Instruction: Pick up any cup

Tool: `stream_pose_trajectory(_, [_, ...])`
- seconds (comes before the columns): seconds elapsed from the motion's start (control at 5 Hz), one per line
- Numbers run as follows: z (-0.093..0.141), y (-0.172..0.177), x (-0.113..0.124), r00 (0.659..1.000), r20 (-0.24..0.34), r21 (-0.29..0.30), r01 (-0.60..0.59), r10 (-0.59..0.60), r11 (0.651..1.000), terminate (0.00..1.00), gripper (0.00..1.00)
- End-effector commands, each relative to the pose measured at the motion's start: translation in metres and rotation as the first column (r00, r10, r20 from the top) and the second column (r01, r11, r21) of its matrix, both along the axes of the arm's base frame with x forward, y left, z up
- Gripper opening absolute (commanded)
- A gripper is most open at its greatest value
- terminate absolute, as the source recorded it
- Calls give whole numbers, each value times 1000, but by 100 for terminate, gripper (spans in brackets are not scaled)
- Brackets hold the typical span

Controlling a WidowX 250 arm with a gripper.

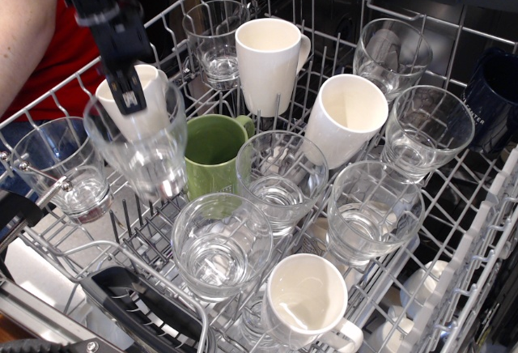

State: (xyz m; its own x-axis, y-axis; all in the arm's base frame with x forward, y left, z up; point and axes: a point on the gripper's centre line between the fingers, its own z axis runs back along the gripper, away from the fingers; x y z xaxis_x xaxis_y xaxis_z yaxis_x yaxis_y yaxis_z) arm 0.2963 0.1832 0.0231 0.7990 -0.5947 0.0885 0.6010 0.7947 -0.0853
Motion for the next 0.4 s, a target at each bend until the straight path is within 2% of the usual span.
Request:
stream_pose_trajectory(0.0, [82, 9, 14, 1000, 3, 109, 28, -29, 994, 0, 0])
stream_pose_trajectory(0.2, [93, 14, 15, 999, -6, 109, 50, -50, 993, 100, 0])
